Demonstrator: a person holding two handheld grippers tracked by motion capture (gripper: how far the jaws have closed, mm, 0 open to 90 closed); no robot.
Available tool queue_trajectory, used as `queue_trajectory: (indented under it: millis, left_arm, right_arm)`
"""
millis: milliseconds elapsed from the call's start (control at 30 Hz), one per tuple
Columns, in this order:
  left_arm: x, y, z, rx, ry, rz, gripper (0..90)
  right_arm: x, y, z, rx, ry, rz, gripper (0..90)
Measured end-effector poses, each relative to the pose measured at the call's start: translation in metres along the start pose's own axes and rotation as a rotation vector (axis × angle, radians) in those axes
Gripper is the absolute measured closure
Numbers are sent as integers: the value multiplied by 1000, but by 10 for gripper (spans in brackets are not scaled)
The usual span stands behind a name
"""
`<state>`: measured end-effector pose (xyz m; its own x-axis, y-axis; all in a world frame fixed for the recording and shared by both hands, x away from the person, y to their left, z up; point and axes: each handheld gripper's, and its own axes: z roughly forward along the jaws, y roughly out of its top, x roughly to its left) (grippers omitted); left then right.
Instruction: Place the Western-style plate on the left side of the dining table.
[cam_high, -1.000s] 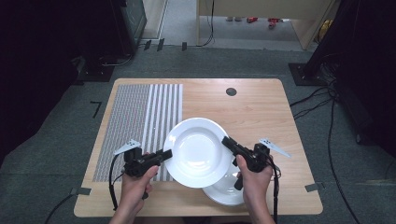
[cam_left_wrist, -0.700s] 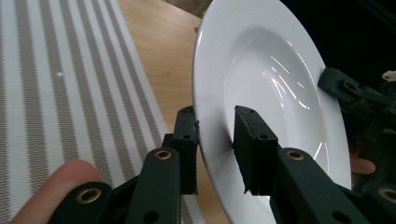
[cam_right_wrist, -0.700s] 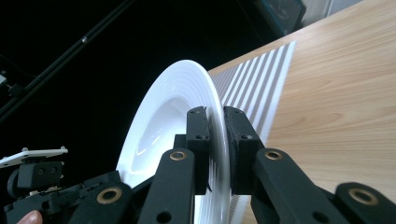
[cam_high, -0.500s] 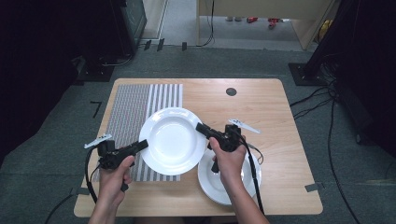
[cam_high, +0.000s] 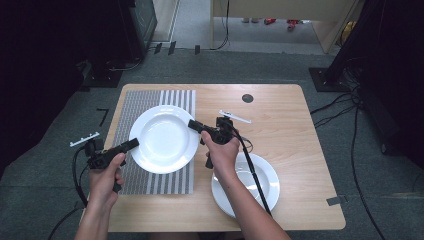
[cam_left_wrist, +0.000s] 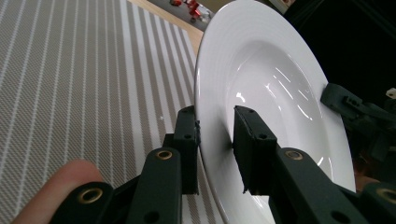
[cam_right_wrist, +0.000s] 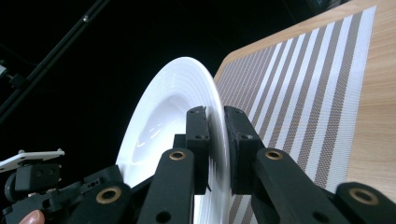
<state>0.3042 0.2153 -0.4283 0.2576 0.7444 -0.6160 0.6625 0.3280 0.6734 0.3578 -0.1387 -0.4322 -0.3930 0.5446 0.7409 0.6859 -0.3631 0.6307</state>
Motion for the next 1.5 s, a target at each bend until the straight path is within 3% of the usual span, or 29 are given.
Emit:
queue_trajectory:
  millis: [600,1100,1300,1500]
  left_arm:
    - [42,48,40,62,67,-21,720]
    - [93,58,75,140,157,-99,708]
    - [100,60,90,163,188,-89,706]
    - [104,63,92,163,217,-92,705]
  right_arm:
    - [-16,10,54,23,-46,80,831]
    - [-41,-5,104,63,-116,197,840]
    - [-56,-9,115,72,-150,232,830]
    - [-61,-14,123,84,-164,245,821]
